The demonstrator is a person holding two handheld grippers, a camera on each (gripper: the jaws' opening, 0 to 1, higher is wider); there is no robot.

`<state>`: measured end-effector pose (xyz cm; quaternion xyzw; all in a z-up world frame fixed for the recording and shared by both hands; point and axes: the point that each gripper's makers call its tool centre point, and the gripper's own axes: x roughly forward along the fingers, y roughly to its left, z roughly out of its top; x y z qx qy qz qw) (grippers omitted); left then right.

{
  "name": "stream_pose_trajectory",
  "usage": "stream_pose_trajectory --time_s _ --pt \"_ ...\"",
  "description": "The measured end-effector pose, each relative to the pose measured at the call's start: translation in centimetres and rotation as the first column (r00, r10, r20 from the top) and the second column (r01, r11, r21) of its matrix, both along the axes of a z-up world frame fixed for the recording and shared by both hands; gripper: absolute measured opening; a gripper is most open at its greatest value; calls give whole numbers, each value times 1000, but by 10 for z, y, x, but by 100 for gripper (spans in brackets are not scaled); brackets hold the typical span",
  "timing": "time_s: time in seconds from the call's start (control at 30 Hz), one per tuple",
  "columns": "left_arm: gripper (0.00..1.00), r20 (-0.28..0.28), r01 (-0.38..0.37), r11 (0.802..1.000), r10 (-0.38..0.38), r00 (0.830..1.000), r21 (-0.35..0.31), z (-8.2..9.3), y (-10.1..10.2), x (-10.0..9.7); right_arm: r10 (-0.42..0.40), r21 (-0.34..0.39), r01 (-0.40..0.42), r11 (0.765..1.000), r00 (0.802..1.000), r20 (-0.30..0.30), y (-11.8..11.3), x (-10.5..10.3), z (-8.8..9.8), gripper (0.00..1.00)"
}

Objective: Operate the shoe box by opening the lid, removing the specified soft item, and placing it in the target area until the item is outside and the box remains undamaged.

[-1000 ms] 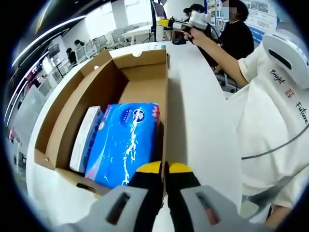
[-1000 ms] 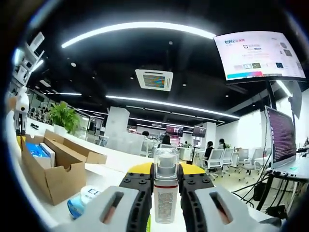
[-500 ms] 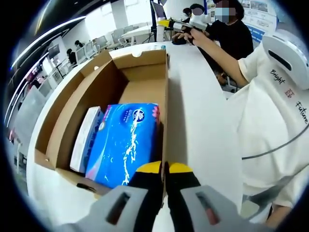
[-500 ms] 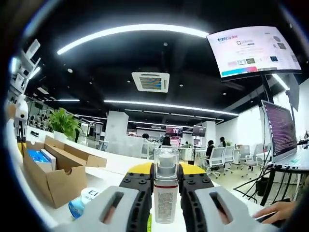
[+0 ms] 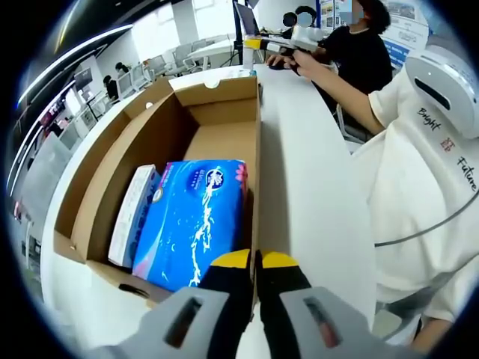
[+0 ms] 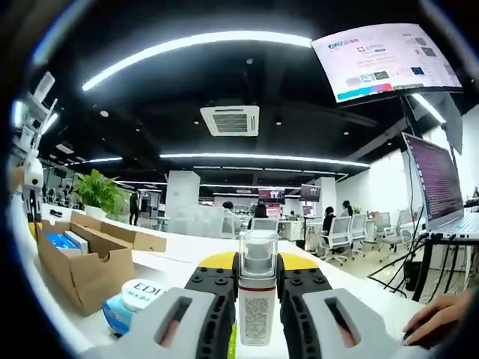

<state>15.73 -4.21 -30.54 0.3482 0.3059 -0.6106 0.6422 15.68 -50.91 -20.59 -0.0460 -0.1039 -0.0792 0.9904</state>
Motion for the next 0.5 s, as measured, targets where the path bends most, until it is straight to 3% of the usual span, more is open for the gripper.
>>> stream_pose_trajectory --time_s 0.03,0.07,0.2,0.5 --pt "2 -1 0 1000 0 1000 0 0 0 0 -43 -55 40 998 997 -60 -5 0 -8 18" --pt "2 -1 0 1000 0 1000 1 0 0 0 -44 -77 38 996 996 -78 -4 2 -11 18" --pt "1 -4 -1 1000 1 1000 3 0 0 0 -5 -65 0 998 997 -75 3 4 -15 18" --pt "1 -5 -4 1000 4 1000 3 0 1 0 -2 -38 -2 999 995 -101 1 8 -24 18"
